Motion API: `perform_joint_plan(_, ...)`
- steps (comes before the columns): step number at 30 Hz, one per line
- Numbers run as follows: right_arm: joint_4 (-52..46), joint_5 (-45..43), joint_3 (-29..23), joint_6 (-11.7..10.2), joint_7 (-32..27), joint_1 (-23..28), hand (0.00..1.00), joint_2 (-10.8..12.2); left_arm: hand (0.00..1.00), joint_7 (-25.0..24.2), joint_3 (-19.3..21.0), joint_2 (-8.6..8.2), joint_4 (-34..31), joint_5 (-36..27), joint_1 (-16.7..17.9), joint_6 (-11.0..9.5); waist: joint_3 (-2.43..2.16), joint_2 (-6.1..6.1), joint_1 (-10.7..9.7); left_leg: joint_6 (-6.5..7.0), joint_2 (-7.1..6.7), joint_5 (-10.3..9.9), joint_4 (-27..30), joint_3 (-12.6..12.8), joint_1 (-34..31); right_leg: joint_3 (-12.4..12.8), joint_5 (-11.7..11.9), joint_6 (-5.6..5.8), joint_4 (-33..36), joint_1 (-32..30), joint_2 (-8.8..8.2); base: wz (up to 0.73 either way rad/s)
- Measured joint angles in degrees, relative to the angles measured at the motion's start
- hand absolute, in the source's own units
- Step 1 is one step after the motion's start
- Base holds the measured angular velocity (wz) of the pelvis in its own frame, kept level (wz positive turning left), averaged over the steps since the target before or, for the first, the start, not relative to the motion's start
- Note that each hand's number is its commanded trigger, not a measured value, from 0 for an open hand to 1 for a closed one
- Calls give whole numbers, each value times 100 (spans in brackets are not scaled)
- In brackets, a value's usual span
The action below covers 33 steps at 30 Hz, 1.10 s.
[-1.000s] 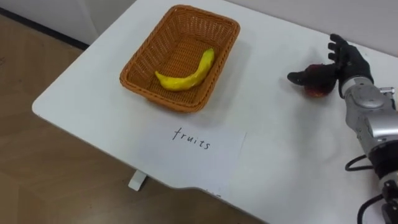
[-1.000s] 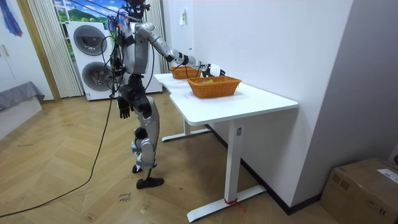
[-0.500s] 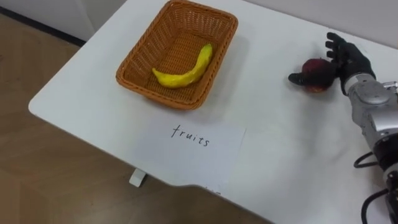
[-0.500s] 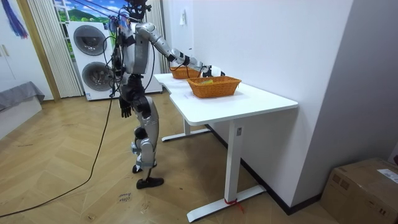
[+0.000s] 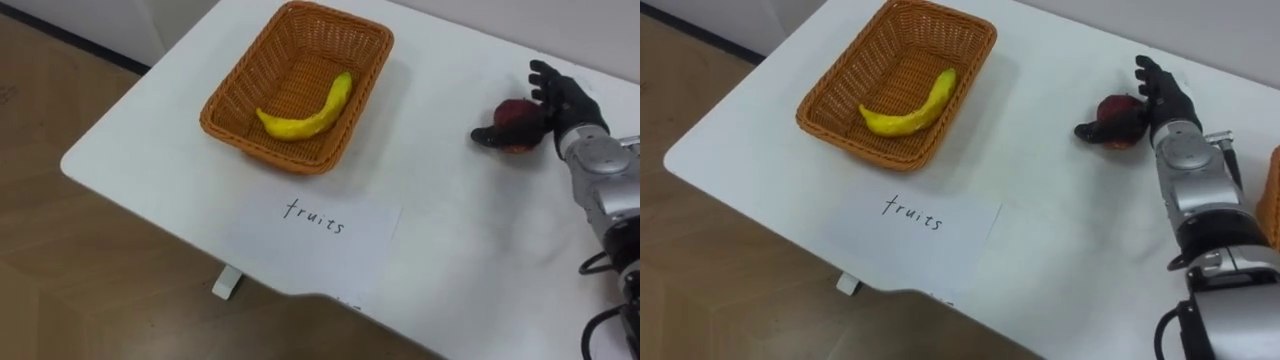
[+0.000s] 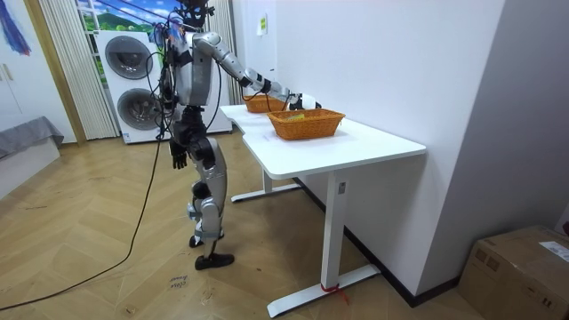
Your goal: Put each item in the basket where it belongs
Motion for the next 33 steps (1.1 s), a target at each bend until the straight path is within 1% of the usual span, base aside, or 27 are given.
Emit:
perform_joint_plan(3,50,-308,0,-41,25,0,0,0,0,-19,0,5,9,1,-22,-4,0,-24,37,0,5,0,0,19,-6,6,0,0,7,-19,1,-2)
perform_joint_plan(4,53,-402,0,-39,53,0,7,0,0,-55,1,12,9,1,-22,-4,-2,-30,60,0,5,0,-1,24,-5,7,0,0,7,-19,1,0)
perform_joint_plan(6,54,-526,0,-28,76,0,45,0,0,-66,2,21,7,0,-24,-2,-7,-39,59,0,5,0,0,25,-4,6,0,0,7,-19,0,0)
perform_joint_plan(7,54,-568,-1,-7,83,0,65,0,0,-67,2,21,7,0,-25,-2,-8,-41,59,0,5,0,1,25,-3,6,0,0,7,-19,0,0)
perform_joint_plan(8,48,-625,0,9,91,0,95,0,0,-70,2,24,8,-1,-35,2,-12,-46,63,0,6,0,5,25,-2,6,0,0,6,-17,2,0)
perform_joint_plan(9,45,-700,2,11,79,0,100,0,0,-75,2,27,9,-1,-48,3,-15,-50,65,0,8,0,8,25,-2,6,0,0,6,-15,3,0)
perform_joint_plan(12,41,-1084,19,27,-40,-3,100,-46,0,-87,6,29,20,-1,-62,2,-27,-66,133,0,12,0,6,48,11,50,1,-1,6,-24,7,-4)
perform_joint_plan(17,40,-1460,52,99,-56,-36,100,-70,0,-154,13,67,31,0,-61,-1,-42,-95,156,-1,42,0,-8,120,23,108,23,-21,-11,-34,36,-8)
perform_joint_plan(21,30,-1532,222,302,-44,-83,100,-69,0,-293,11,128,18,-4,-62,9,-52,-114,151,-8,61,3,-10,127,29,135,33,-32,-19,-35,60,-1)
perform_joint_plan(24,29,-1559,222,407,-10,-85,100,-69,0,-328,11,132,17,-4,-67,26,-52,-116,142,-10,65,4,-11,135,39,138,39,-39,-23,-34,61,0)
perform_joint_plan(27,32,-1590,223,464,48,-84,100,-58,0,-330,12,134,18,-4,-69,28,-52,-117,139,-10,68,4,-16,149,53,142,42,-41,-22,-30,60,-1)
perform_joint_plan(31,2,-1705,223,470,141,-84,100,-59,0,-355,13,150,16,-3,-83,29,-53,-121,138,-10,70,4,-24,154,54,142,43,-41,-14,-37,57,0)
perform_joint_plan(33,-45,-1721,223,533,174,-84,100,-59,0,-368,13,152,16,-3,-102,29,-53,-122,137,-10,70,4,-27,155,56,142,43,-41,-14,-37,57,0)
